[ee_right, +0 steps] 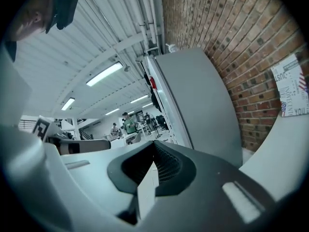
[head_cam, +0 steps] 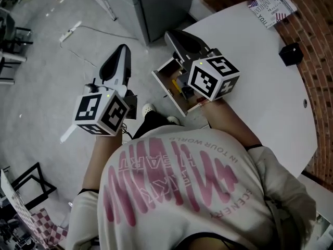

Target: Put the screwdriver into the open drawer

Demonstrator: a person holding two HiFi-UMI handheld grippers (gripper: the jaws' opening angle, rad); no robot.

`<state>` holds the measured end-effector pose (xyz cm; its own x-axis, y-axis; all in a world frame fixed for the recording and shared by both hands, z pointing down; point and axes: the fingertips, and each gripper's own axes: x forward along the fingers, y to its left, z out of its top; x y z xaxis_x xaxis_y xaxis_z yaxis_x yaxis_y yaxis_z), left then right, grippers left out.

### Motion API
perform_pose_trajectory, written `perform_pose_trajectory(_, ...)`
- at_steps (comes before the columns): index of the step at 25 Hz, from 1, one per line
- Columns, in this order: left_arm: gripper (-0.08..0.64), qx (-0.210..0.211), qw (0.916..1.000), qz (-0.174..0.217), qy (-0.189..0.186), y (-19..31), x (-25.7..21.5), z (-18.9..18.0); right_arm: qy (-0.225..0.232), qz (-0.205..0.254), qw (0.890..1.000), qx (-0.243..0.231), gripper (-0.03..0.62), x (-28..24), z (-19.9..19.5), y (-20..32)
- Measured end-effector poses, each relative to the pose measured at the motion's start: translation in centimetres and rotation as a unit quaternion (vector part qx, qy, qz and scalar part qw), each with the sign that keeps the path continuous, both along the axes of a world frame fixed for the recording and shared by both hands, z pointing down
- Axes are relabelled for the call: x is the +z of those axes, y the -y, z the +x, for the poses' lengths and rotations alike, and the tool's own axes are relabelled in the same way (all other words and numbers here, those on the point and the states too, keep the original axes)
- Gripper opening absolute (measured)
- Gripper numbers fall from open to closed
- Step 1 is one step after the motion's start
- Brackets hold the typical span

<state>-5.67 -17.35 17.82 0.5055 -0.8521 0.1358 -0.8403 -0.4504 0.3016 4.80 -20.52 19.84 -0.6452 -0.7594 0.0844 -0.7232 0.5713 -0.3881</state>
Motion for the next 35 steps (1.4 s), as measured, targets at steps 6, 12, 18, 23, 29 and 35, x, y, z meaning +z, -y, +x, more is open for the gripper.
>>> perform_pose_trajectory(6,0.002,-0.013,0.9993,0.034,-0.007,-0.1,-2.1,1.3,-0.015,0.046,0.999,0.006,0.009,-4.3,2.3,-0.5)
perform_pose_trajectory(12,0.002,-0.012,0.9990,0.042,-0.011,-0.5,-2.3,2.5,-0.029,0.058,0.998,0.016,0.010,-4.7,3.8,-1.4)
perform_pose_trajectory(18,0.002,-0.007,0.9993,0.032,-0.016,-0.5,-1.9,3.3,-0.035,0.055,0.998,0.018,0.009,-4.3,4.5,-1.7)
perform_pose_trajectory(23,0.002,-0.006,0.9994,0.029,-0.015,-0.3,-1.5,3.7,-0.040,0.053,0.998,0.016,0.009,-3.8,4.8,-1.6)
perform_pose_trajectory(29,0.002,-0.007,0.9995,0.026,-0.015,0.3,-1.0,3.9,-0.040,0.046,0.998,0.020,0.009,-3.1,5.2,-1.0)
perform_pose_trajectory(35,0.002,-0.009,0.9996,0.022,-0.016,1.0,-0.7,3.8,-0.041,0.038,0.998,0.022,0.009,-2.5,5.4,-0.4)
